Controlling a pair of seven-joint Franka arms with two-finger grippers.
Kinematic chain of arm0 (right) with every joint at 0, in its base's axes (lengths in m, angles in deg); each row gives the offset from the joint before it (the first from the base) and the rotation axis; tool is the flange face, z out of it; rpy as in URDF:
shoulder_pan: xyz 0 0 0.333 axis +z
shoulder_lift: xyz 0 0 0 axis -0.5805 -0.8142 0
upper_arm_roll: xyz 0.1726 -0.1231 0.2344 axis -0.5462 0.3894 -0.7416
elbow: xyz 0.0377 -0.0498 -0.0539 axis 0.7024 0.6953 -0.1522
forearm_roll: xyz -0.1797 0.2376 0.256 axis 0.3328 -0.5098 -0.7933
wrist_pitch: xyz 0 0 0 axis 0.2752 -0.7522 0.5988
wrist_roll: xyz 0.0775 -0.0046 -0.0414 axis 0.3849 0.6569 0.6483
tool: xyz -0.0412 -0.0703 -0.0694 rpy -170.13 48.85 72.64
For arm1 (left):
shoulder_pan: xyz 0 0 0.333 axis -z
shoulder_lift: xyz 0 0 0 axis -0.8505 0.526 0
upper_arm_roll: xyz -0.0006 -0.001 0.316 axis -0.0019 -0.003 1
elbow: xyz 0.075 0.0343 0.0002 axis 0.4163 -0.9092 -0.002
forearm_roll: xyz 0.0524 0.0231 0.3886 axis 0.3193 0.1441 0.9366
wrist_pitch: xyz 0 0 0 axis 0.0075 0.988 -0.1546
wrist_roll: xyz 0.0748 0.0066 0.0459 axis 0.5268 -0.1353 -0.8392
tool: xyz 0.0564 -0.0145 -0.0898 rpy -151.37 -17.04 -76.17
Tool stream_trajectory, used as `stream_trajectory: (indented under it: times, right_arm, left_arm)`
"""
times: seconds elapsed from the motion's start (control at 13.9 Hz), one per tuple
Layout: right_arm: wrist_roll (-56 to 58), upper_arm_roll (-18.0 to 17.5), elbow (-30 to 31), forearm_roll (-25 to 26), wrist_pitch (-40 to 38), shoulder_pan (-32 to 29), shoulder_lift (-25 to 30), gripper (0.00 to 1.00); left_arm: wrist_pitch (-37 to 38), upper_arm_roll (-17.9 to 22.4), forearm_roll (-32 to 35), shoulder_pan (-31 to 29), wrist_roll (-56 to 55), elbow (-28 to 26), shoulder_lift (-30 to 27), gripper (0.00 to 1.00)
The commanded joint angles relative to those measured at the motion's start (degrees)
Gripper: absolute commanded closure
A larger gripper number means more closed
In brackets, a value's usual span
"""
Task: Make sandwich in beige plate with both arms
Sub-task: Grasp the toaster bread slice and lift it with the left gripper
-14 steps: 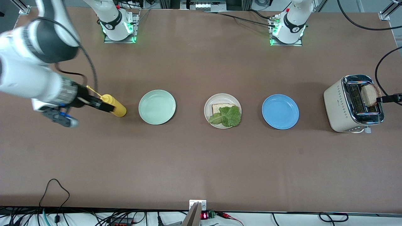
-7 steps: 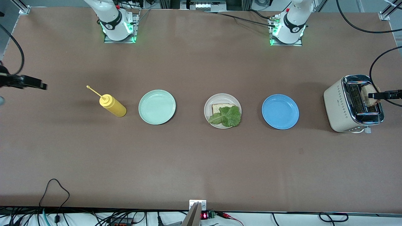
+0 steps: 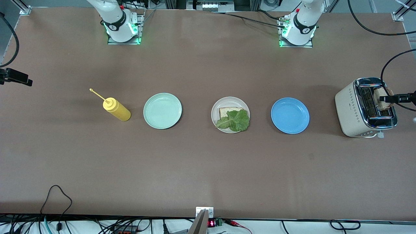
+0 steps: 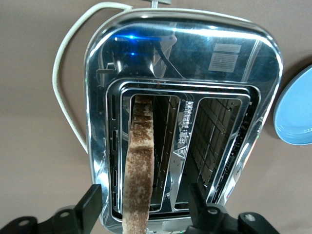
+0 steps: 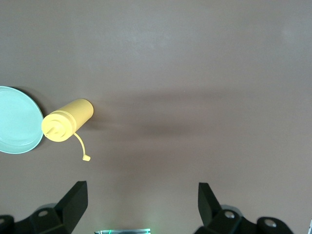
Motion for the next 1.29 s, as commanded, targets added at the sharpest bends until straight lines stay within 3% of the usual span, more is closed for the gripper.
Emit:
stream_trajectory:
  times: [0.0,0.29,0.43,0.65,1.22]
  right_arm:
    - [0.46,-0.98,0.12,-0.4,-0.85,-0.46,1.13,0.0]
    - [0.1,-0.63,0.21,-1.09,-1.55,-0.2,1.21,0.0]
    - [0.19,1.72,0.12,-0.83,-1.55,2.95,1.3,0.0]
    - [0.19,7.96,0.12,-0.83,-1.9,9.89,1.82,0.0]
    - [-3.39,7.28,0.21,-0.3,-2.95,13.34,2.44,0.0]
  left_arm:
    - [0.43,-0.44,0.82,-1.05,1.02,0.15,0.44,0.35]
    - [1.13,-0.53,0.82,-1.22,1.54,0.15,0.44,0.72]
    - [2.01,-0.44,0.91,-1.22,3.91,0.41,0.35,0.86]
    - [2.1,-0.44,0.91,-1.14,8.65,2.16,-0.08,0.95]
    - [24.23,-1.84,0.12,-0.53,11.57,17.8,-0.7,0.95]
